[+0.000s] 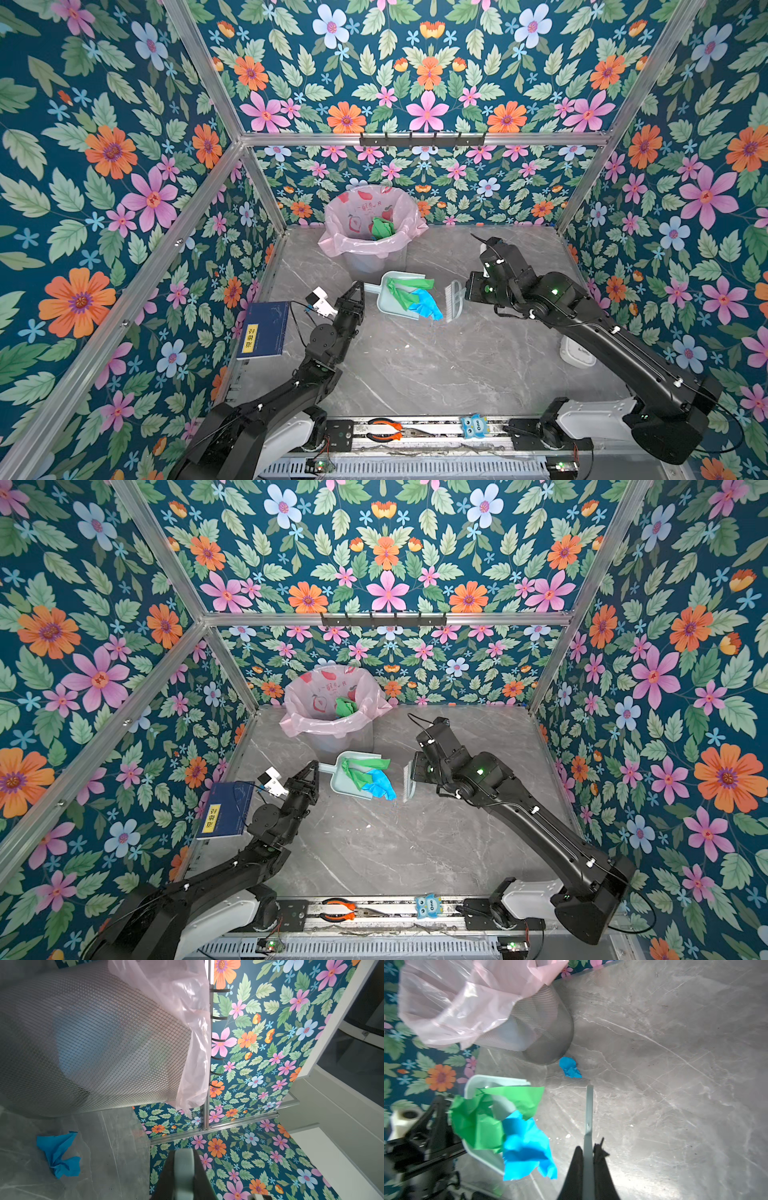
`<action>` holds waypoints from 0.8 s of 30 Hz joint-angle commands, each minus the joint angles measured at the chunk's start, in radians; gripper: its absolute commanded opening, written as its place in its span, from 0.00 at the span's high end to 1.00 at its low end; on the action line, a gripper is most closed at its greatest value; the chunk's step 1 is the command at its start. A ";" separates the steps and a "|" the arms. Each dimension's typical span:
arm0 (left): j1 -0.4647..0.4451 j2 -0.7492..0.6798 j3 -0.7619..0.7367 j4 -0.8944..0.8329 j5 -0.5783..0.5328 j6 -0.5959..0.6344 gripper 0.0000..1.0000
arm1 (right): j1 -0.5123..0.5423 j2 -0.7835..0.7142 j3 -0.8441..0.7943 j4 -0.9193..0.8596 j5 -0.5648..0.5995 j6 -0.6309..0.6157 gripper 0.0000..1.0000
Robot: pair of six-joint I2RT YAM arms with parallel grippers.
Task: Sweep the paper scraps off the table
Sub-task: 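Lift the loaded dustpan with the left gripper while the right gripper draws the brush back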
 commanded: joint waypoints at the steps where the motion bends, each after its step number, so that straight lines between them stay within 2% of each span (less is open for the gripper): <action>1: 0.001 -0.013 0.005 -0.133 -0.026 0.031 1.00 | 0.004 -0.004 0.062 -0.046 -0.065 0.073 1.00; 7: 0.000 0.040 0.005 -0.063 -0.019 0.002 1.00 | 0.004 0.042 0.119 -0.073 -0.127 0.107 1.00; 11: 0.001 0.044 0.005 -0.056 -0.021 -0.006 1.00 | 0.003 -0.008 0.136 -0.080 -0.049 0.080 1.00; 18: 0.001 0.072 0.010 -0.012 -0.011 -0.039 1.00 | 0.004 -0.043 0.226 -0.212 0.104 0.021 1.00; 24: 0.001 0.078 0.026 0.019 -0.002 -0.075 1.00 | -0.001 -0.050 0.146 -0.261 0.120 0.041 1.00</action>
